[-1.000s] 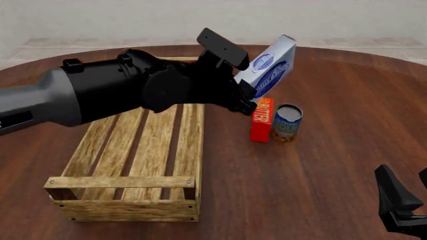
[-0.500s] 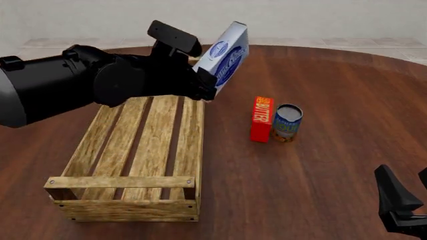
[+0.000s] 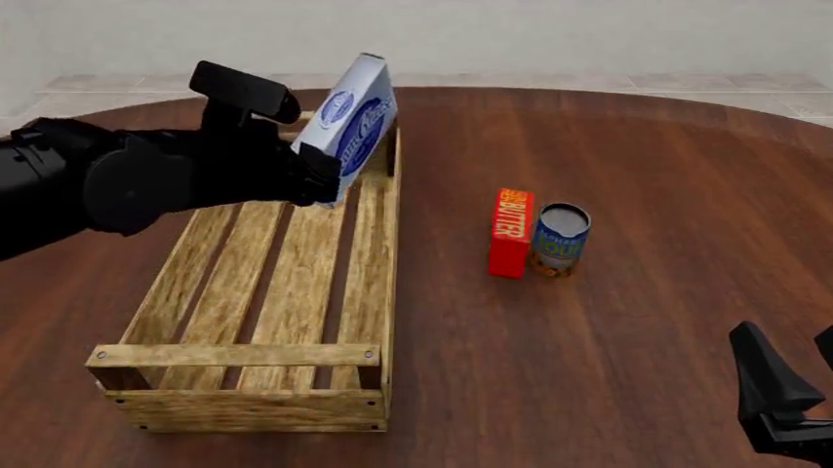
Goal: Pick up the cream cheese and put it in the tray.
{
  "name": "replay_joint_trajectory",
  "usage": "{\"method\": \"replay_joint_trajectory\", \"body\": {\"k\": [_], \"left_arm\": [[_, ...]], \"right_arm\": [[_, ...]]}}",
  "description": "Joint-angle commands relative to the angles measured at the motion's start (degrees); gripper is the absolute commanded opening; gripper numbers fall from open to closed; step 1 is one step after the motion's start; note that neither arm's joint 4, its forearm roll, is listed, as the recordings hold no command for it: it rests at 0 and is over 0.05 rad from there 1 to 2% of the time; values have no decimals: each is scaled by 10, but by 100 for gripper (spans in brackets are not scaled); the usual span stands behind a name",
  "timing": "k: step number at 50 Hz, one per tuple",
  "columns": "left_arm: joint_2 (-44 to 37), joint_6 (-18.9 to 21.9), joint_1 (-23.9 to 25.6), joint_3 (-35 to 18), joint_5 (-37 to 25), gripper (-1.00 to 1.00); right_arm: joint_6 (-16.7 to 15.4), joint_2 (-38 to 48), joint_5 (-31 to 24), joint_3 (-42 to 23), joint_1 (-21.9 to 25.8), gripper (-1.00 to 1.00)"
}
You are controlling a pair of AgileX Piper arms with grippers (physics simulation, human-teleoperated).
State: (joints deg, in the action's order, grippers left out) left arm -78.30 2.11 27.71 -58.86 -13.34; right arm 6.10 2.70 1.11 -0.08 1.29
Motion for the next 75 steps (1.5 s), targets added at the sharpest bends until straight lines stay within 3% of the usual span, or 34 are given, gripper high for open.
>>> {"method": "replay_joint_trajectory", "body": {"k": [1, 32, 75], "left_arm": [[22, 13, -42, 36, 10, -100], [-20, 7, -97, 113, 64, -100], [-103, -18, -118, 176, 144, -100]], "right_arm": [[0, 1, 1, 0, 1, 100], [0, 3, 2, 0, 1, 100], [0, 9, 5, 0, 2, 100]]}}
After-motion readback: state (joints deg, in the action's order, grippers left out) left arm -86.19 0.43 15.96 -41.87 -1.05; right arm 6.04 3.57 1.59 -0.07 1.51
